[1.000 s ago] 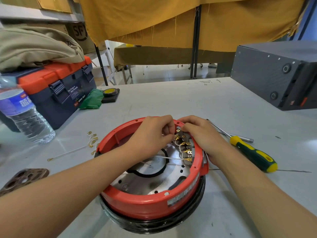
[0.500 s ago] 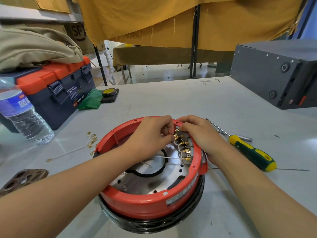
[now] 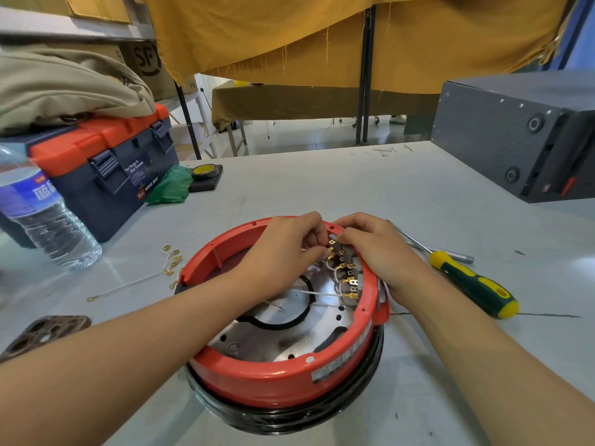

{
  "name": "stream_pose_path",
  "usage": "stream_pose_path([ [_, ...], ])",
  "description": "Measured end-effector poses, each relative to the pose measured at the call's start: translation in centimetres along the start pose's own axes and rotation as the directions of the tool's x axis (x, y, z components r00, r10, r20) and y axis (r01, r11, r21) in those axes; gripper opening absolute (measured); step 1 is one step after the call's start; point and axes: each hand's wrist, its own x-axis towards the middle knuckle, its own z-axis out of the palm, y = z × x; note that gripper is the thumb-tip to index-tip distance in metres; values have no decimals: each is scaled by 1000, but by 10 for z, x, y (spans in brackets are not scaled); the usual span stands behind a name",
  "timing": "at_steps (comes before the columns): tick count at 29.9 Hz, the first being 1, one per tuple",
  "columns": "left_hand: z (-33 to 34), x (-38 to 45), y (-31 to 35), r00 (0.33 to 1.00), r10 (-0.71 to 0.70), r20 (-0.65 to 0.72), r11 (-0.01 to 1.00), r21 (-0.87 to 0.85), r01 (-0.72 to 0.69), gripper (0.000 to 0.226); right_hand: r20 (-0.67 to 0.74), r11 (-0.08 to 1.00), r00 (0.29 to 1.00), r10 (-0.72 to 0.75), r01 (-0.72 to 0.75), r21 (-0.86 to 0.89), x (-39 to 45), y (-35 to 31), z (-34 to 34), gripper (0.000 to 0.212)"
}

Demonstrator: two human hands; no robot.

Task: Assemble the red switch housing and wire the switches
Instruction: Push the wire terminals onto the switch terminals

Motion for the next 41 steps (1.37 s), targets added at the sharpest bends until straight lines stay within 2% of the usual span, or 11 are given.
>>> stream_pose_path([
  [3,0,1,-3,1000,-23,-1,1000,6,23,8,-1,1000,1000,0,0,2,0,-1,0,15],
  [8,-1,1,-5,999,19,38,989,144,-25,11,12,1000,1000,3,-3,-4,-2,-2,-1,13],
  [16,-4,-1,-3,995,39,88,991,123,-50,11,10,1000,1000,3,-3,-25,-3,-3,-1,14],
  [33,1,2,-3,996,59,60,981,179,-69,11,-71,999,996,-47,48,14,-8,-2,-2,20],
  [41,0,1,-3,996,61,58,980,184,-70,11,-29,999,999,-37,38,0,-9,-6,-4,18],
])
